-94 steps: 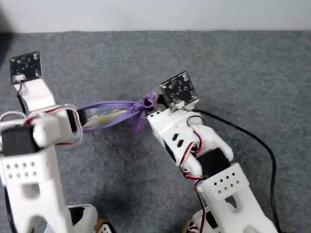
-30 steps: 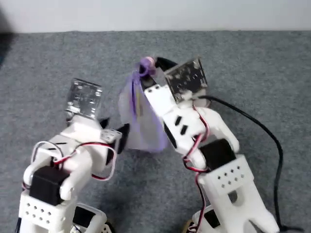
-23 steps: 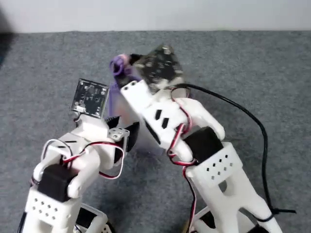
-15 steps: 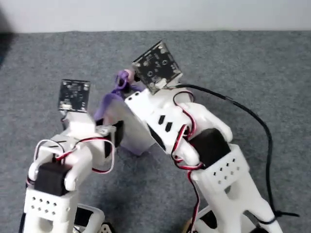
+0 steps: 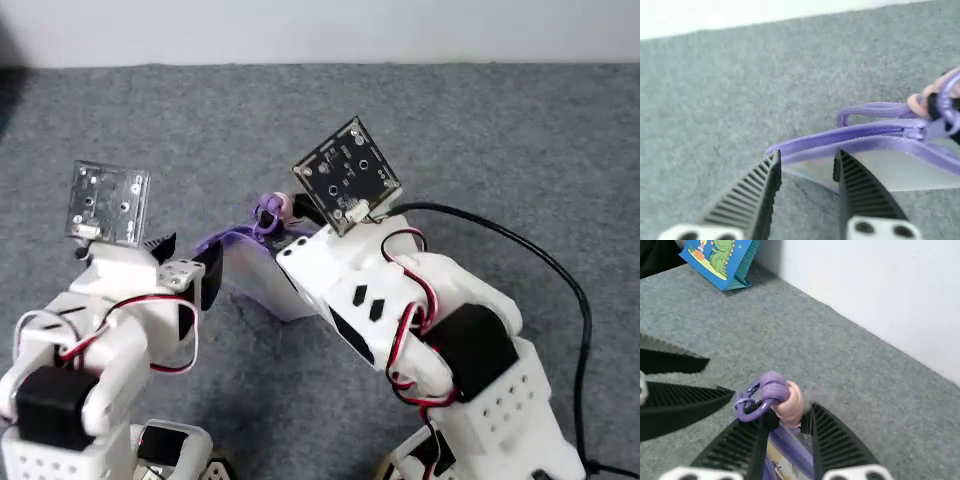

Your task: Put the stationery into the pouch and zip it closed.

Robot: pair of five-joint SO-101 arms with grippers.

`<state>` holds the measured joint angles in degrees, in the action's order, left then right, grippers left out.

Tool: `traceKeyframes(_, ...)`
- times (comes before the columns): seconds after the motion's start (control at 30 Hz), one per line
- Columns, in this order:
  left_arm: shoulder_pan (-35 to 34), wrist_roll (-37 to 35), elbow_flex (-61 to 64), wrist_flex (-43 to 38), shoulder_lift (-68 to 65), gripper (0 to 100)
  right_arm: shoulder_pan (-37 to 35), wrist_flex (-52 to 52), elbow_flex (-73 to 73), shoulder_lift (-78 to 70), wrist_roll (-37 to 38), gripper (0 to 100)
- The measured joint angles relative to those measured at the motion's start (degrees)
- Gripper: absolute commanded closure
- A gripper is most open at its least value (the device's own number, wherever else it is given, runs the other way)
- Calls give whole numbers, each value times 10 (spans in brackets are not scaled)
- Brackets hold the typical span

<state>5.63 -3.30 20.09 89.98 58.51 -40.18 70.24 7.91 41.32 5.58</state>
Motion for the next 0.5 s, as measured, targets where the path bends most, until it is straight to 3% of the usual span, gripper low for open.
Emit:
traceKeyframes(0.3, 117, 20, -7, 24, 1, 833, -13, 5, 0, 3, 0, 991)
traceKeyframes(0.5, 146, 22, -7, 24, 3, 836, -40, 28, -8, 4, 0, 991)
